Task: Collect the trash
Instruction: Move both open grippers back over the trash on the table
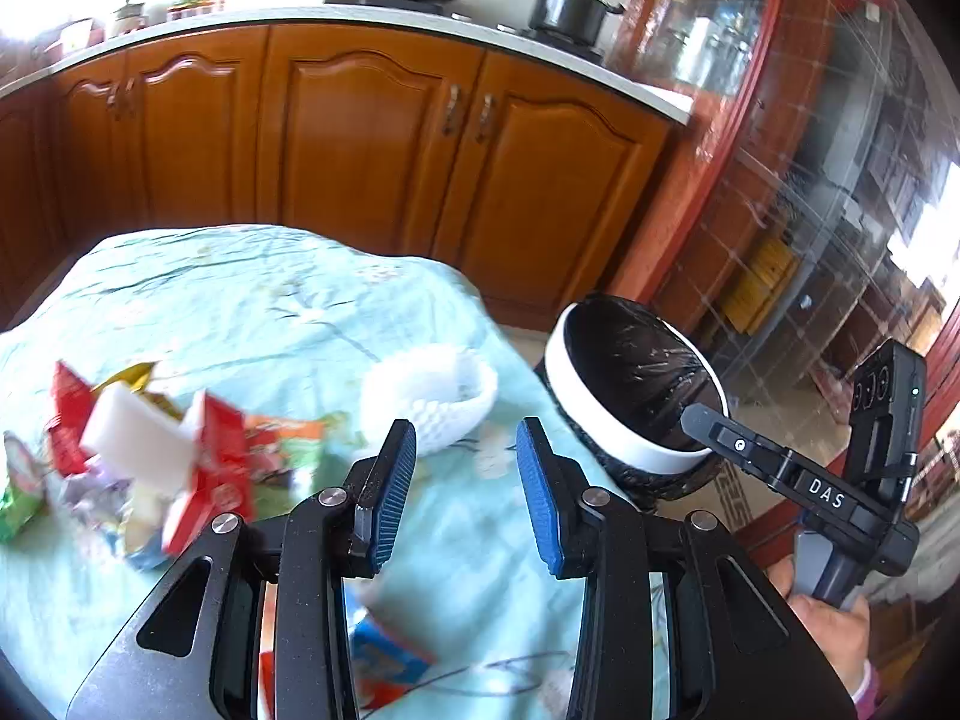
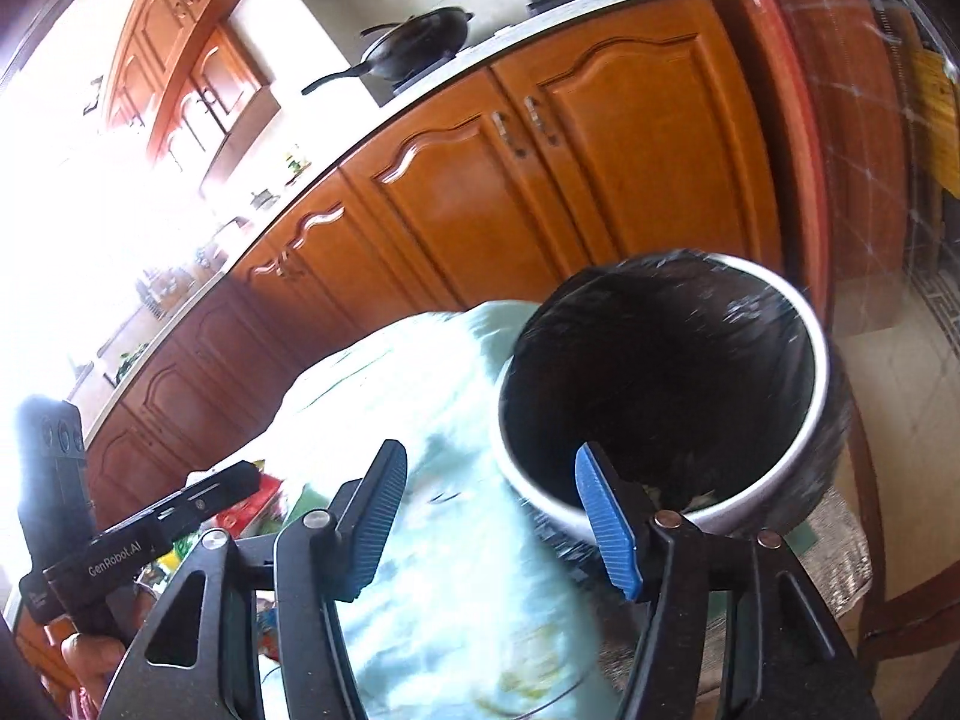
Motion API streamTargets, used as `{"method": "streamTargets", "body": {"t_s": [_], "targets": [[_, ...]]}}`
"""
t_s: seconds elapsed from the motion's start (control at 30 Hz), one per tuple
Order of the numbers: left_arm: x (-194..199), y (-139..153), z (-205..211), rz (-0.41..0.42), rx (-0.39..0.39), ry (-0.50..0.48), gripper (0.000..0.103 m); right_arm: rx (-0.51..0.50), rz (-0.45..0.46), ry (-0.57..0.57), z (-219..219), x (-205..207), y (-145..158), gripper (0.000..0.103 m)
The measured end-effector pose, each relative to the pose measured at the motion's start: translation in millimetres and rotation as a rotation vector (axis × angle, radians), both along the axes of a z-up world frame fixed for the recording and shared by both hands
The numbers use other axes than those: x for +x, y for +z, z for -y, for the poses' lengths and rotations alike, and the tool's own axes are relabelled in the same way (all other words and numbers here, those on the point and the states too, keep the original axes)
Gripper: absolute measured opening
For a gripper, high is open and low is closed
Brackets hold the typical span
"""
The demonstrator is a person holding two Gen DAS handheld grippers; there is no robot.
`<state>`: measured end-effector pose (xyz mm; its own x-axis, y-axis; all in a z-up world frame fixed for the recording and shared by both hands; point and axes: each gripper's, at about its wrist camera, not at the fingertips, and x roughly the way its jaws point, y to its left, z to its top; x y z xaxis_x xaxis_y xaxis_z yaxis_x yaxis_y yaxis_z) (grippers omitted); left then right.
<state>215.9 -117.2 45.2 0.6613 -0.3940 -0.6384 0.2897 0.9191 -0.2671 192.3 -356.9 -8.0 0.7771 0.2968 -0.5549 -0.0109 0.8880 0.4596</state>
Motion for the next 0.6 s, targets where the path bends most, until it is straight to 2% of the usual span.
{"method": "streamTargets", "body": {"t_s": [0.37,0.6], "targets": [[-24.5,-3.8,-73.8,0.009,-0.038,0.149,0.043,0.003,-0.025,0.097,-53.8,-0.9,-8.8,0.064],[-28.2,-13.0,-102.2,-0.003,-0.054,0.197,0.048,-0.003,-0.034,0.138,-74.5,0.2,-12.1,0.065]]}}
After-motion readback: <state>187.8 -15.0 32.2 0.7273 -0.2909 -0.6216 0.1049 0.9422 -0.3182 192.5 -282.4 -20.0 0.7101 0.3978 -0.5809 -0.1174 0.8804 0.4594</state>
